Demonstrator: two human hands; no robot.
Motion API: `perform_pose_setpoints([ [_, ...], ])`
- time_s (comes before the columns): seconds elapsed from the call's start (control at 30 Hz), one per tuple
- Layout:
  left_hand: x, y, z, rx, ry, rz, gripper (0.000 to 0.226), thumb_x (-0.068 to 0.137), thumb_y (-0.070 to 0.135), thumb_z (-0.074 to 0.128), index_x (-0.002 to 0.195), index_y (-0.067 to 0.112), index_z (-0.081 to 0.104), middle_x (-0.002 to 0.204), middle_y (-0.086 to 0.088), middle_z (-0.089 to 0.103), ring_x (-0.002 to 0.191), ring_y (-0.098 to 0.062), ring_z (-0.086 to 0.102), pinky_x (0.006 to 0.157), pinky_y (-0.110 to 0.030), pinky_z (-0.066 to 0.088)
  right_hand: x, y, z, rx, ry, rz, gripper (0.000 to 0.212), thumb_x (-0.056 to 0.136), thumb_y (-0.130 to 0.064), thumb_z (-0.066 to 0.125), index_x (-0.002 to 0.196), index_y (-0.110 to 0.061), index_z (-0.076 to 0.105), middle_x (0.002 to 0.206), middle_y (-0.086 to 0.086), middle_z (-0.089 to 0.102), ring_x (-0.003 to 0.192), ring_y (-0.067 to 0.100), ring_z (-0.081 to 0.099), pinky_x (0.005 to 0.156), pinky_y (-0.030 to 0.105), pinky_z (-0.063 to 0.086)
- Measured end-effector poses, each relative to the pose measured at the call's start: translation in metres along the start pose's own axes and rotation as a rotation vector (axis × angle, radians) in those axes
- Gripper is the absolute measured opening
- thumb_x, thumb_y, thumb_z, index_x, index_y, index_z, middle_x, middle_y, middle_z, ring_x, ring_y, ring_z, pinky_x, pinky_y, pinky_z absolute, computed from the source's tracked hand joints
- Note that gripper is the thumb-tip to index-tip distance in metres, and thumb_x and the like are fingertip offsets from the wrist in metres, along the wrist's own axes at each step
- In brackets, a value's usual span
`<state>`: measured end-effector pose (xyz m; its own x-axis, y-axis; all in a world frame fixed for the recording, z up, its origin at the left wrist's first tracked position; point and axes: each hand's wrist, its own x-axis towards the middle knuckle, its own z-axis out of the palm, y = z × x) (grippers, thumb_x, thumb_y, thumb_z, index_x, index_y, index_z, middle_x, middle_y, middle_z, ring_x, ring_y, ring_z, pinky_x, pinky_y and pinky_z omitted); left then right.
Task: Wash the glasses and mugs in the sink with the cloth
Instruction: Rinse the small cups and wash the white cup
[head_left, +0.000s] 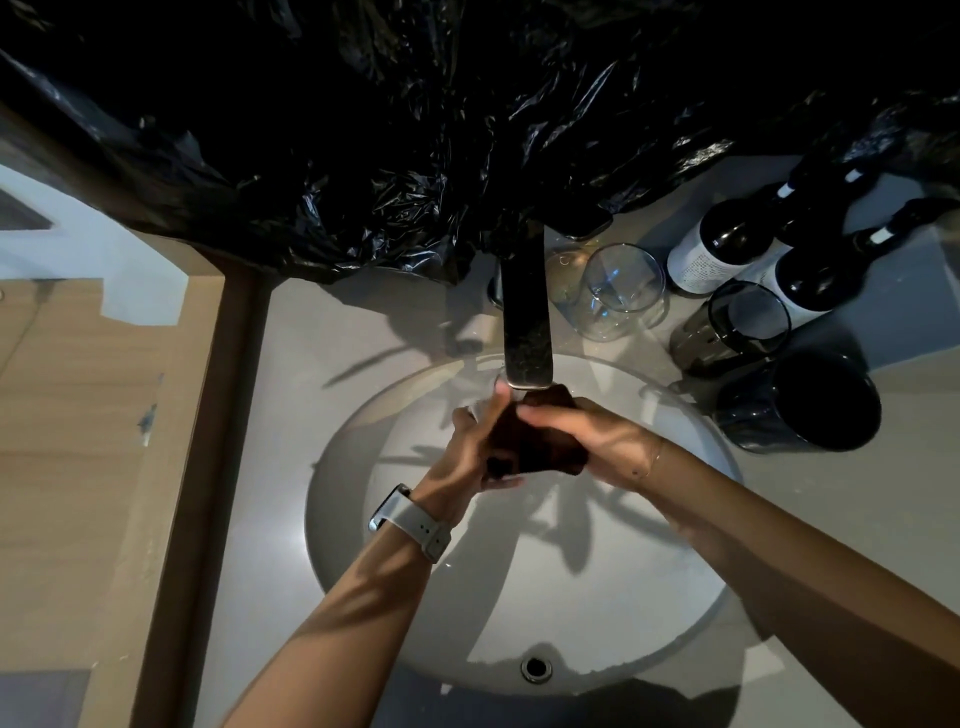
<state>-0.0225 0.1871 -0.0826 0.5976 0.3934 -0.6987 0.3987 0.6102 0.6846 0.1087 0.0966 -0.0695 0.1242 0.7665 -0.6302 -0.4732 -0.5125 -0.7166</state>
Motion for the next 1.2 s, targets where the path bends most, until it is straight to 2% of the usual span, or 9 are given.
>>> perform_pose_setpoints([
  [0.17, 0.01, -0.01, -0.007, -0.075, 0.065, 0.057, 0.049, 0.095, 0.056, 0.05, 0.12, 0.014, 0.06, 0.109, -0.013, 0.064, 0.081, -0.024, 0.069, 0.049, -0.033, 0.057, -0.001, 0.0, 0.009, -0.078, 0.023, -0.12, 0.027, 0.08, -0.008, 0.073, 0.107, -0.003, 0.069, 0.093, 0.009, 0.073, 0.091, 0.023, 0.068, 0.079, 0.025, 0.056],
  [0.3, 0.019, -0.011, -0.022, -0.35, -0.216, -0.227, 0.048, 0.102, 0.046, 0.031, 0.103, 0.008, 0.059, 0.079, -0.011, 0.059, 0.063, -0.021, 0.063, 0.059, -0.029, 0.052, -0.011, 0.004, 0.016, -0.326, -0.115, -0.163, 0.022, 0.077, 0.01, 0.072, 0.091, -0.006, 0.065, 0.07, -0.013, 0.07, 0.068, -0.001, 0.065, 0.065, 0.014, 0.05],
  [0.43, 0.015, -0.02, -0.015, -0.325, -0.254, -0.108, 0.072, 0.101, 0.053, 0.015, 0.102, 0.011, 0.073, 0.087, -0.013, 0.063, 0.072, -0.022, 0.065, 0.069, -0.033, 0.055, -0.012, 0.004, 0.021, -0.173, 0.013, -0.072, 0.011, 0.081, 0.002, 0.071, 0.093, 0.002, 0.071, 0.073, 0.003, 0.073, 0.066, 0.014, 0.07, 0.059, 0.021, 0.054],
  [0.57, 0.005, -0.021, -0.006, 0.25, 0.255, 0.269, 0.046, 0.091, 0.066, 0.041, 0.092, 0.022, 0.055, 0.096, -0.006, 0.066, 0.091, -0.019, 0.065, 0.085, -0.039, 0.051, 0.003, 0.003, 0.022, 0.262, 0.099, 0.181, 0.01, 0.09, -0.015, 0.063, 0.095, -0.009, 0.07, 0.09, 0.011, 0.074, 0.08, 0.022, 0.072, 0.067, 0.03, 0.058],
  [0.7, 0.013, -0.028, -0.013, 0.302, 0.319, 0.256, 0.039, 0.097, 0.061, 0.039, 0.092, 0.023, 0.049, 0.097, -0.005, 0.066, 0.095, -0.02, 0.065, 0.085, -0.037, 0.051, 0.008, 0.005, 0.025, 0.272, 0.117, 0.114, 0.011, 0.089, -0.017, 0.065, 0.089, -0.015, 0.076, 0.094, 0.01, 0.075, 0.087, 0.021, 0.072, 0.082, 0.033, 0.058],
  [0.8, 0.027, -0.018, -0.018, 0.019, 0.08, 0.102, 0.052, 0.103, 0.051, 0.036, 0.11, 0.005, 0.06, 0.103, -0.011, 0.068, 0.099, -0.027, 0.067, 0.091, -0.038, 0.053, -0.003, 0.01, 0.025, -0.044, 0.139, -0.071, 0.013, 0.084, -0.009, 0.072, 0.097, -0.009, 0.074, 0.098, 0.014, 0.074, 0.094, 0.025, 0.071, 0.09, 0.036, 0.055],
  [0.97, 0.021, -0.014, -0.029, -0.351, -0.271, -0.287, 0.052, 0.101, 0.041, 0.036, 0.131, 0.003, 0.055, 0.096, -0.017, 0.058, 0.079, -0.027, 0.06, 0.064, -0.034, 0.054, -0.012, 0.019, 0.023, -0.401, 0.022, -0.186, 0.03, 0.072, 0.006, 0.079, 0.08, -0.02, 0.066, 0.066, -0.017, 0.066, 0.067, -0.004, 0.062, 0.066, 0.017, 0.049],
  [1.07, 0.013, -0.019, -0.015, -0.322, -0.085, -0.266, 0.06, 0.103, 0.049, 0.029, 0.112, 0.0, 0.062, 0.079, -0.013, 0.067, 0.065, -0.023, 0.066, 0.054, -0.028, 0.052, -0.014, 0.019, 0.026, -0.271, 0.122, -0.152, 0.012, 0.077, -0.001, 0.077, 0.082, -0.01, 0.071, 0.072, -0.005, 0.07, 0.07, 0.008, 0.067, 0.07, 0.026, 0.055],
  [1.2, -0.013, -0.024, 0.001, 0.177, 0.315, 0.202, 0.042, 0.1, 0.055, 0.04, 0.102, 0.015, 0.054, 0.092, -0.004, 0.065, 0.084, -0.014, 0.066, 0.066, -0.024, 0.049, -0.009, 0.01, 0.028, 0.251, 0.196, 0.158, 0.018, 0.084, -0.024, 0.071, 0.094, -0.009, 0.074, 0.092, 0.012, 0.074, 0.083, 0.023, 0.072, 0.078, 0.035, 0.058],
])
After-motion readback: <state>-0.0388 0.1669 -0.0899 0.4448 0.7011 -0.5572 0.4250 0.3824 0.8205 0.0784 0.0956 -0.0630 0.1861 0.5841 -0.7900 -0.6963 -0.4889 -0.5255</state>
